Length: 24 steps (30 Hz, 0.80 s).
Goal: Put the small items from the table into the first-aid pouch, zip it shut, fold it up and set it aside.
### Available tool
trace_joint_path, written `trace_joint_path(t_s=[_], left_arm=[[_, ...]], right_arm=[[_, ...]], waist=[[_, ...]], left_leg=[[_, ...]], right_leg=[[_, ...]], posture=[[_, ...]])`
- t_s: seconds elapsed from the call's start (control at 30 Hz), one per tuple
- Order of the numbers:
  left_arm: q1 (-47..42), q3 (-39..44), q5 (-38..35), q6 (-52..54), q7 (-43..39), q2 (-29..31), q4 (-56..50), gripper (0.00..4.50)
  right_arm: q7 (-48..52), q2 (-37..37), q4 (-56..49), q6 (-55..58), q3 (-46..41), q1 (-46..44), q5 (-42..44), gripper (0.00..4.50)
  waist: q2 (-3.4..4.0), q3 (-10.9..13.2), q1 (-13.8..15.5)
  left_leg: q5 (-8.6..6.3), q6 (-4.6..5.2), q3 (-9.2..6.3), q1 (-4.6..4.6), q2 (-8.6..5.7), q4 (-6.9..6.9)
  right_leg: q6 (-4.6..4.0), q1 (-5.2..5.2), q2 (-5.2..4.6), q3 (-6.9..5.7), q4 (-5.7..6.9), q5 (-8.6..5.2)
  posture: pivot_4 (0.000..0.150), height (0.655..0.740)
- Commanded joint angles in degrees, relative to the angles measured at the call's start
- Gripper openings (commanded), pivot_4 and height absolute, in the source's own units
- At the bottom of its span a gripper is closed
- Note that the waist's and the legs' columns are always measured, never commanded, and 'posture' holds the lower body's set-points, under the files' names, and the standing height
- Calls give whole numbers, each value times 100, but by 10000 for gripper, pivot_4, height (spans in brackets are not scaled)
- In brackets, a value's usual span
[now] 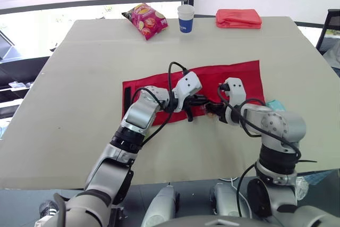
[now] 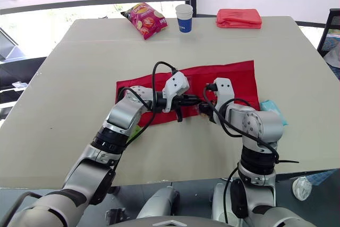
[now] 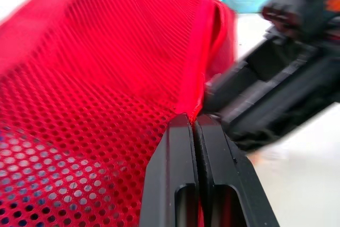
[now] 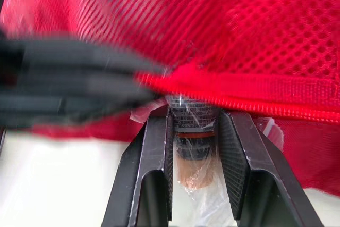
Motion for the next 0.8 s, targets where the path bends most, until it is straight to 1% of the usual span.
trace_joint_path(t_s=[0.03,0.07,0.17,0.2,0.23,0.33,0.4,0.43,0.5,0.6,0.8], left_arm=[[35,-99,-150,31,-109,-26,-295,0],[26,-106,-156,66,-97,-36,-262,0],[-35,-110,-151,106,-74,-58,-75,0],[-80,-94,-156,155,-77,-61,33,0],[-145,-94,-144,190,-109,-49,190,0],[-305,-110,-120,210,-215,-17,531,0],[-394,-109,-157,293,-293,-6,674,0],[-425,-105,-167,319,-317,-5,722,0],[-506,-97,-221,465,-401,-11,824,0],[-566,-104,-238,517,-452,-28,880,0],[-654,-76,-308,658,-475,-94,823,0]], right_arm=[[-139,92,150,-686,-183,-144,-49,7171],[-77,89,200,-781,-158,-131,14,15120],[-18,-116,208,-950,125,58,8,22911],[56,-147,64,-899,156,133,102,28377],[248,-374,-244,-777,356,280,260,32221],[612,-972,-957,-549,808,620,576,32221],[742,-1237,-1370,-478,949,794,738,32221],[763,-1294,-1475,-465,972,841,783,32221],[815,-1751,-1685,-509,1323,952,758,32221],[753,-1775,-1664,-596,1407,1023,750,32221],[627,-2057,-1072,-1347,2098,985,349,32221]], waist=[[3,-2,-3],[3,-2,-3],[5,-3,2],[5,-3,4],[5,-3,11],[7,-4,17],[8,-4,1],[9,-5,-5],[10,-6,-19],[10,-6,-14],[9,-6,7]], left_leg=[[0,0,2,0,0,0],[0,0,4,1,0,0],[0,0,5,0,0,-1],[0,0,4,0,0,-1],[0,0,4,-1,0,-1],[0,1,1,-3,-8,1],[-1,1,4,-2,-9,0],[-1,1,3,-1,-7,-2],[-1,1,9,2,0,-4],[-1,2,10,2,1,-5],[-1,2,11,1,0,-3]], right_leg=[[0,0,0,1,0,0],[0,-1,0,2,0,0],[0,-2,0,2,0,0],[0,-2,0,2,0,0],[0,-2,0,2,-1,0],[0,0,-4,0,-4,0],[1,-1,-2,0,-3,0],[1,-1,0,-1,-3,0],[1,-1,4,0,-2,0],[1,-2,5,1,-3,0],[1,-2,4,1,-4,0]], posture=[[1500,7400],[1500,7400],[1500,7400],[1500,7400],[1500,7400],[1500,7400],[1500,7400],[1500,7400],[1500,7400],[1500,7400],[1500,7400]])
